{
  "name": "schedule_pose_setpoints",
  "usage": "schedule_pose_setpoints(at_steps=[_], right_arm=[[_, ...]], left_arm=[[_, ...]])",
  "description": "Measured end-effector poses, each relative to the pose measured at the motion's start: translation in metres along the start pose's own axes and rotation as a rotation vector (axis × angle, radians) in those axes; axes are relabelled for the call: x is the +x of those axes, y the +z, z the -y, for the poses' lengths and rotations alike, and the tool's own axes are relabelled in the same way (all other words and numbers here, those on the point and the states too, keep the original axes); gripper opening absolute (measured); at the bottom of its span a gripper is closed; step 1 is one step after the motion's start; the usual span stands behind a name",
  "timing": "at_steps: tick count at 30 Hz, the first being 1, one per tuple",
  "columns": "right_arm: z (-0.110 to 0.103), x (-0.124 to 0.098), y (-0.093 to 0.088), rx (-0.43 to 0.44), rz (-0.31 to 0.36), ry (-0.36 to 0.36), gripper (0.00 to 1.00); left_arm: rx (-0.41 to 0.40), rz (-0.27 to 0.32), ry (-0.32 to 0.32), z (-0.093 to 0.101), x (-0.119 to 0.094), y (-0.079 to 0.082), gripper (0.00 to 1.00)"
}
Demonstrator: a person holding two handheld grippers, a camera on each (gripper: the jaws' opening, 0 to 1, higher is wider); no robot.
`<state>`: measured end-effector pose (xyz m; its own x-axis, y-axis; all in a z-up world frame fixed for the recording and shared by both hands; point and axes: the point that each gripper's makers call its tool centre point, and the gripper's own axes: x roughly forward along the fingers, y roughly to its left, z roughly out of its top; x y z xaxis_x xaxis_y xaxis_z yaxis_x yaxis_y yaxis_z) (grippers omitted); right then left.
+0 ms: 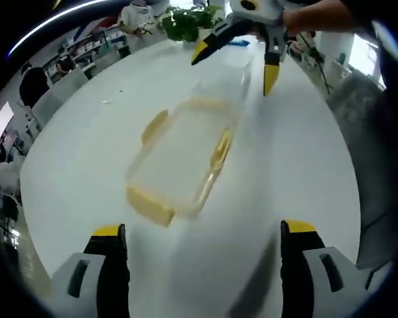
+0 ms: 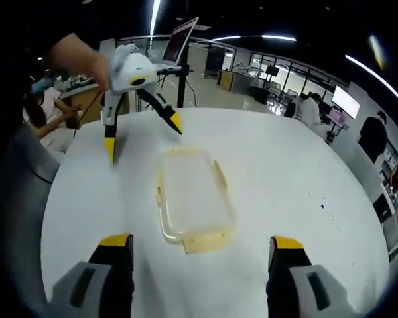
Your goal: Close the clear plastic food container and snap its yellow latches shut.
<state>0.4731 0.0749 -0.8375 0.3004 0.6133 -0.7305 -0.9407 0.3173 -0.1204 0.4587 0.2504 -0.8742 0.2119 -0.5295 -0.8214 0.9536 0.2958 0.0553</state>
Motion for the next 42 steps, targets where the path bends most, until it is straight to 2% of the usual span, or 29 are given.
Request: schedule_pose_setpoints(at_steps=[6,7,8,9,11,13,17,20,22,24,28,32,34,35,37,39,42], right_arm=[[0.002,0.004,-0.006,-0.049,-0.029,0.02,0.82],[0.003,0.003,-0.01,-0.095,-0.071,0.022,0.82],[0.0,0.005,-0.007,-0.168,-0.085,0.037,0.8],[0.0,0.006,-0.003,-0.194,-0.076,0.039,0.77],[-0.002,0.011,-0.001,-0.178,-0.085,0.062,0.72],[-0.007,0.016,0.001,-0.192,-0.086,0.098,0.72],[-0.007,0.022,0.001,-0.173,-0.088,0.132,0.68],[-0.003,0.025,-0.001,-0.147,-0.096,0.143,0.62],[0.0,0.026,-0.003,-0.141,-0.102,0.151,0.61],[0.002,0.026,-0.002,-0.149,-0.111,0.149,0.59],[0.0,0.03,-0.007,-0.183,-0.152,0.19,0.53],[0.007,0.033,-0.011,-0.179,-0.181,0.2,0.49],[0.009,0.034,-0.015,-0.222,-0.214,0.202,0.48],[0.007,0.036,-0.015,-0.226,-0.219,0.215,0.47],[0.006,0.038,-0.019,-0.212,-0.24,0.234,0.48],[0.008,0.039,-0.023,-0.235,-0.257,0.226,0.47],[0.005,0.042,-0.02,-0.217,-0.241,0.243,0.45]], left_arm=[[0.055,-0.014,-0.036,-0.002,0.006,0.001,0.95],[0.062,-0.014,-0.039,-0.004,0.006,0.002,0.95],[0.071,-0.01,-0.045,-0.006,0.006,0.003,0.94],[0.074,-0.01,-0.05,-0.007,0.006,0.003,0.93],[0.071,-0.011,-0.053,-0.012,0.006,0.003,0.88],[0.072,-0.012,-0.063,-0.014,0.007,0.004,0.87],[0.128,-0.033,-0.087,-0.015,0.009,0.003,0.86],[0.175,-0.046,-0.08,-0.021,0.01,0.002,0.76],[0.159,-0.049,-0.099,-0.026,0.012,0.003,0.72],[0.174,-0.058,-0.096,-0.033,0.014,0.002,0.73],[0.204,-0.07,-0.118,-0.043,0.016,0.003,0.71],[0.22,-0.091,-0.169,-0.045,0.02,0.002,0.7],[0.231,-0.098,-0.21,-0.04,0.021,0.002,0.68],[0.262,-0.085,-0.211,-0.041,0.022,0.004,0.69],[0.263,-0.091,-0.218,-0.042,0.022,0.004,0.69],[0.28,-0.096,-0.226,-0.046,0.022,0.006,0.67],[0.287,-0.096,-0.229,-0.047,0.022,0.007,0.63]])
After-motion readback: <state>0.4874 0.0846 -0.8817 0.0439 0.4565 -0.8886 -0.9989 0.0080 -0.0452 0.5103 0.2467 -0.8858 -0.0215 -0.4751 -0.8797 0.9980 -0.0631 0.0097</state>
